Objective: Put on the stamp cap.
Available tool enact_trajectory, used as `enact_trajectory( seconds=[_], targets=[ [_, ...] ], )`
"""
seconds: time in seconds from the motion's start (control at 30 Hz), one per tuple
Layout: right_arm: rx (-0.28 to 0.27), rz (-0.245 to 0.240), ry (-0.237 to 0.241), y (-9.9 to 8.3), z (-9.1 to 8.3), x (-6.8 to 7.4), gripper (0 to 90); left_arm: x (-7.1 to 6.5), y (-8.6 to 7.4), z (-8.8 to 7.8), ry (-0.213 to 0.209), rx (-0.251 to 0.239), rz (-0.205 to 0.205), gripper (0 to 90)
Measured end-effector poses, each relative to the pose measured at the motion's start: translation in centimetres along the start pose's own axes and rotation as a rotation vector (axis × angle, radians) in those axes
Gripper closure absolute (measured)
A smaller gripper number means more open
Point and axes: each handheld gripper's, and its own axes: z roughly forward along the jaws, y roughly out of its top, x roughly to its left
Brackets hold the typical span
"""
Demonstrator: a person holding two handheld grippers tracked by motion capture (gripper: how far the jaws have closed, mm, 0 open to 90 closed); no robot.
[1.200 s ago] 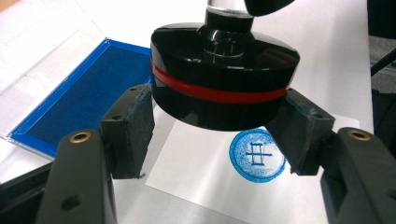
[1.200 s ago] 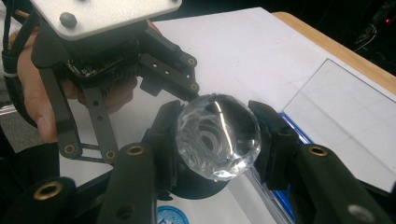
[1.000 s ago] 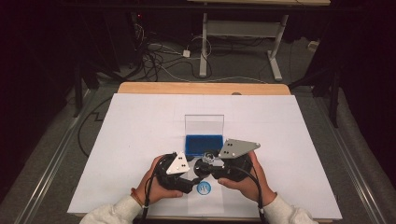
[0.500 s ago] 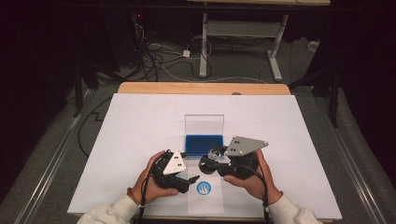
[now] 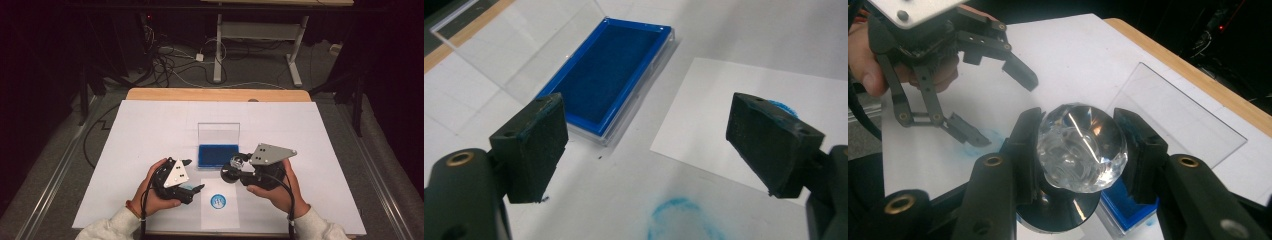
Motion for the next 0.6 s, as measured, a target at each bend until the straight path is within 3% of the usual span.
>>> enact_trajectory(
  seconds=[0.2,0.6],
  targets=[
    [-0.001,0.003,-0.015,-0.1,-0.4,-0.3,57.3,0.3,-0.6,-0.8,0.025,0.016,0.017,16.6],
    [0.005,0.01,-0.049,-0.3,-0.9,-1.1,57.3,1.4,-3.1,-2.7,0.061,0.03,-0.047,16.6]
  ],
)
